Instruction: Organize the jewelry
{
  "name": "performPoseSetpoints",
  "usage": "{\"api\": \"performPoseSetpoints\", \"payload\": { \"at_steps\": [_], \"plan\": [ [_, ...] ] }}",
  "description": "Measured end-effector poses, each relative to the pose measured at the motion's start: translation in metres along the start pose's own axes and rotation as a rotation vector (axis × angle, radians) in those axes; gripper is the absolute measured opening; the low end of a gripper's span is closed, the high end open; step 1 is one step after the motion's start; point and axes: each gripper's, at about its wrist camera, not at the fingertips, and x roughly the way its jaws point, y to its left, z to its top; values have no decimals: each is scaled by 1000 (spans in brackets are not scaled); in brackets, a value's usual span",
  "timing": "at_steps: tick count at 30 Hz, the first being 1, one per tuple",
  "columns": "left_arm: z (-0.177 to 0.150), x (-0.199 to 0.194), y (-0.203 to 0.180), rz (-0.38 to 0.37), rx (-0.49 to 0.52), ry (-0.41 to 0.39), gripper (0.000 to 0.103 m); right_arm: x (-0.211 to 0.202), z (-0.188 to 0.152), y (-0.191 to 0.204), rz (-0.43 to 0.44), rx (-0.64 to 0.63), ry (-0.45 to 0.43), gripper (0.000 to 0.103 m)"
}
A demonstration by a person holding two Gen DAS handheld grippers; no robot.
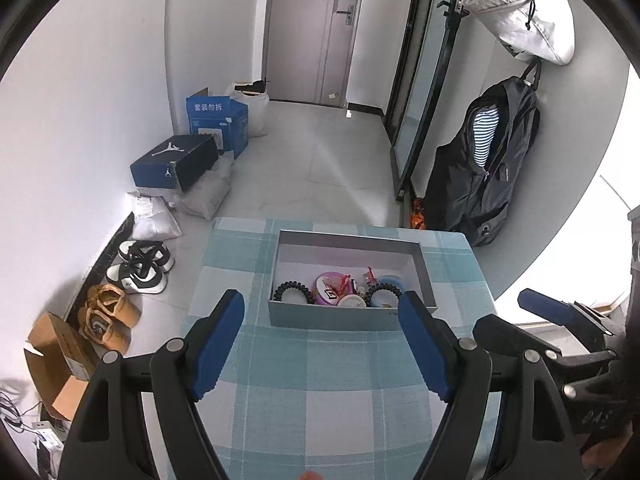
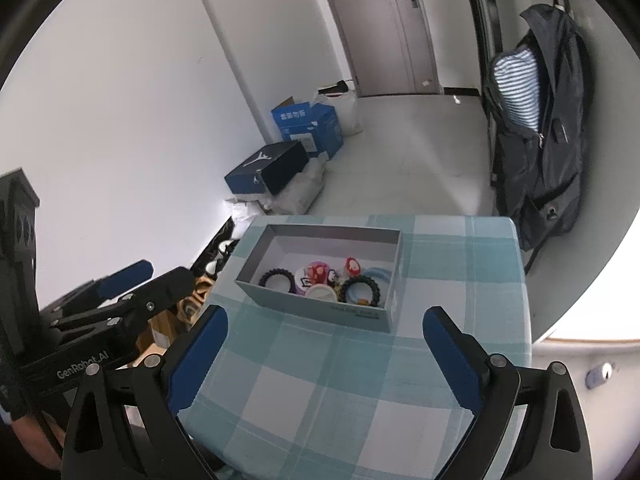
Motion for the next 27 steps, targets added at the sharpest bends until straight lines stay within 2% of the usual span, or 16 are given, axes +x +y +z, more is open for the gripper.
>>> {"api": "performPoseSetpoints", "payload": {
  "at_steps": [6, 18, 27],
  "plan": [
    [2, -2, 2, -33, -15, 3, 76, -4, 2, 1, 9, 2, -25, 99],
    [2, -6, 3, -7, -13, -26, 76, -13, 3, -3, 9, 29, -57, 99],
    [1, -1, 1, -18, -2, -10, 76, -18, 5, -6, 10, 39, -73, 99]
  ]
}}
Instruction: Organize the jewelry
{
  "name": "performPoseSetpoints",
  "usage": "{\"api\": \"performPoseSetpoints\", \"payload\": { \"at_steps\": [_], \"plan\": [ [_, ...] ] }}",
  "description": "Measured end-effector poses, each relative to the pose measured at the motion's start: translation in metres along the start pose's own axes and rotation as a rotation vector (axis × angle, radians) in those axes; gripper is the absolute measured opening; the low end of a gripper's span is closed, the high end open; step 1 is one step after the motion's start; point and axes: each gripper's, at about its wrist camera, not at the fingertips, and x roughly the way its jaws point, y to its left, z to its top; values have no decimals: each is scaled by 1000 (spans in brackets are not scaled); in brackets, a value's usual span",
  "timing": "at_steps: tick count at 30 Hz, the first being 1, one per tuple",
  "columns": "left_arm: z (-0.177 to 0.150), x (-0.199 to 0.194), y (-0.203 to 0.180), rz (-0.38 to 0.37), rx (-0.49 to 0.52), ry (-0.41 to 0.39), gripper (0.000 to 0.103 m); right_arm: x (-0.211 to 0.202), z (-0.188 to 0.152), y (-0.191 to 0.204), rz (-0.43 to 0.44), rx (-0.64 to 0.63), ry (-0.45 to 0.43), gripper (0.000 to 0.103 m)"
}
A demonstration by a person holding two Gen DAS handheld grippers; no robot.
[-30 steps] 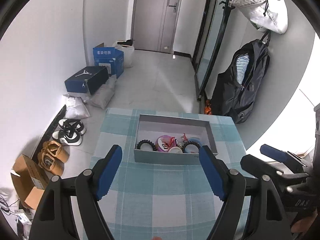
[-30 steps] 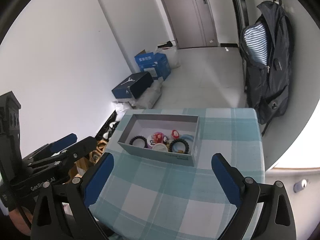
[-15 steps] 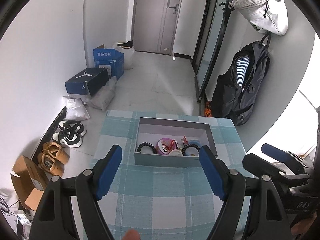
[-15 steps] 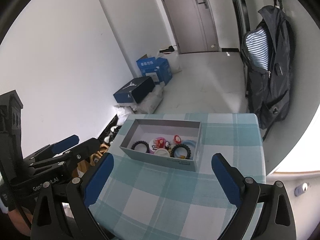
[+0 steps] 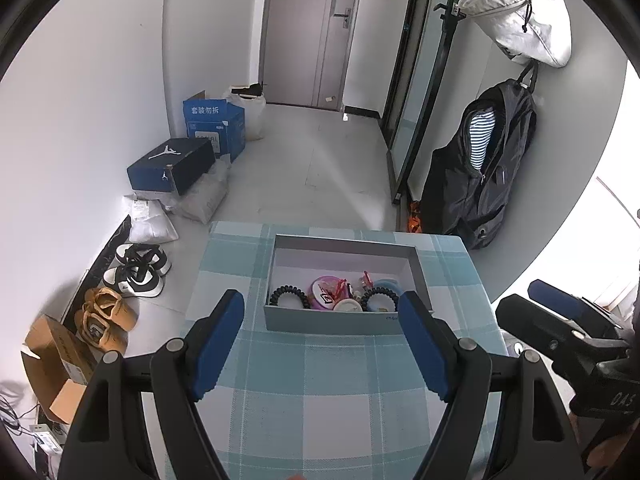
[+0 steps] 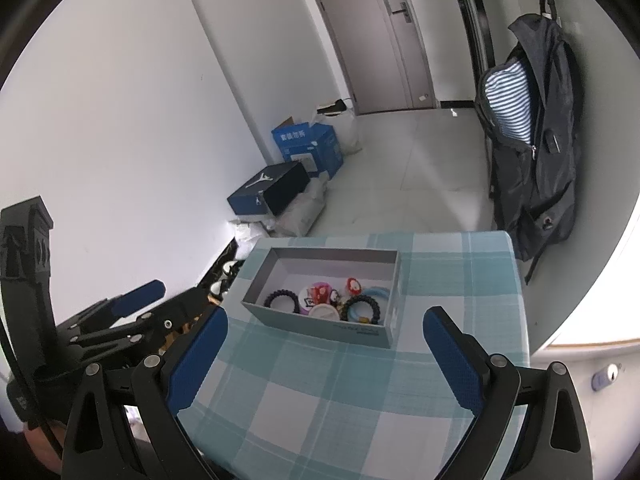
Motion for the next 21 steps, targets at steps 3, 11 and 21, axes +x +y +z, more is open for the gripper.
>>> {"api": "performPoseSetpoints", "payload": {
  "at_steps": [3, 11, 21],
  "plan": [
    [0, 1, 1, 2, -8, 4, 76, -1, 1, -1, -3, -1, -3, 99],
    [1, 1, 1, -3, -7, 9, 76, -1, 1, 0, 1, -3, -3, 100],
    [-1, 3, 0, -1, 0, 23, 76, 1, 1, 1, -2, -2, -1, 100]
  ]
}}
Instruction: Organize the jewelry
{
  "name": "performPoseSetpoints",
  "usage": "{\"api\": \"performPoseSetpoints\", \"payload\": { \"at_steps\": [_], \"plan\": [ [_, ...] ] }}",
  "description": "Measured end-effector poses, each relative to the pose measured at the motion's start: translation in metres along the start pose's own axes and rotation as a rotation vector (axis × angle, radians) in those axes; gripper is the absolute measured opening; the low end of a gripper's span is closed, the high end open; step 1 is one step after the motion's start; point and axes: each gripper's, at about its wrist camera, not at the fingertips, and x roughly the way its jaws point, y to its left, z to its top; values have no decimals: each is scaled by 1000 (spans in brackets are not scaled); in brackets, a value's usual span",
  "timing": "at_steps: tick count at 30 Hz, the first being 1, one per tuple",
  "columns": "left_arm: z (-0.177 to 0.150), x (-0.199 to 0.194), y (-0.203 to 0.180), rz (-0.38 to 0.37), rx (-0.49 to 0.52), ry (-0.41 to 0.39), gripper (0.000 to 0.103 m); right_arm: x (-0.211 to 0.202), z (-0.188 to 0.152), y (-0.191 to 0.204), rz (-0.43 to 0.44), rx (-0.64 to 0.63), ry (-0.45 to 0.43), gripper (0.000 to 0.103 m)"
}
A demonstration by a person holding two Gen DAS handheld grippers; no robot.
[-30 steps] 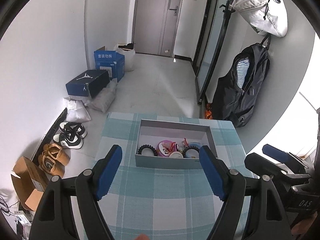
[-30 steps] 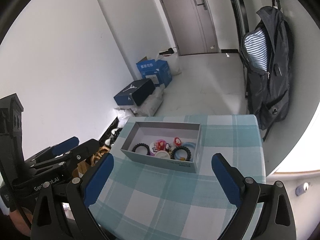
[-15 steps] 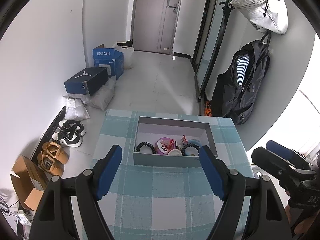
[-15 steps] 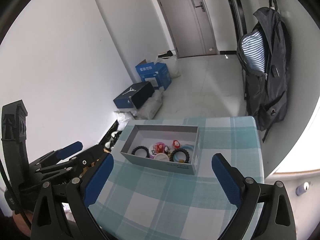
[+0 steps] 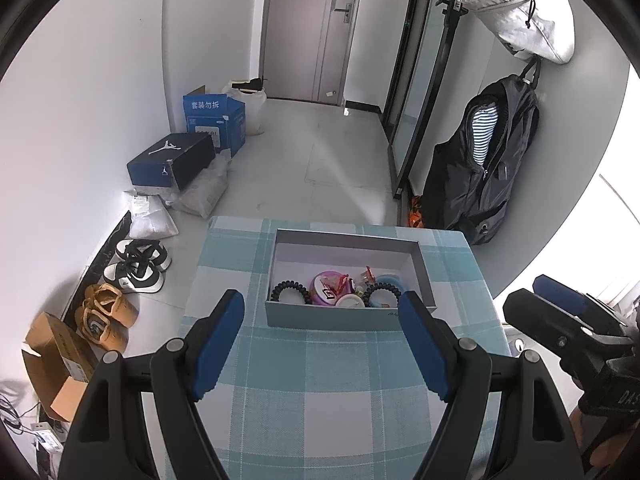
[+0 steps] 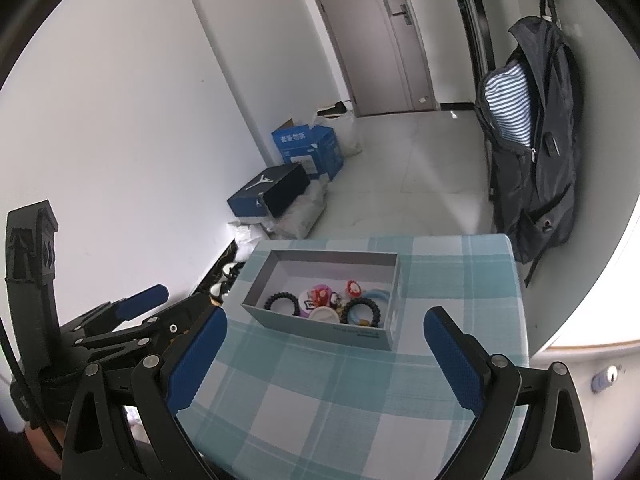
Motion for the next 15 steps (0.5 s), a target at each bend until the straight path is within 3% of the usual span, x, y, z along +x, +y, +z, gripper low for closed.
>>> {"api": "performPoseSetpoints", "payload": {
  "at_steps": [10, 15],
  "plan": [
    [-1, 1, 1, 6, -12, 5, 76, -1, -1, 1, 2, -5, -3, 100],
    [0, -3, 2, 31, -11, -41, 76, -1, -2, 2, 4, -6, 2, 100]
  ]
}}
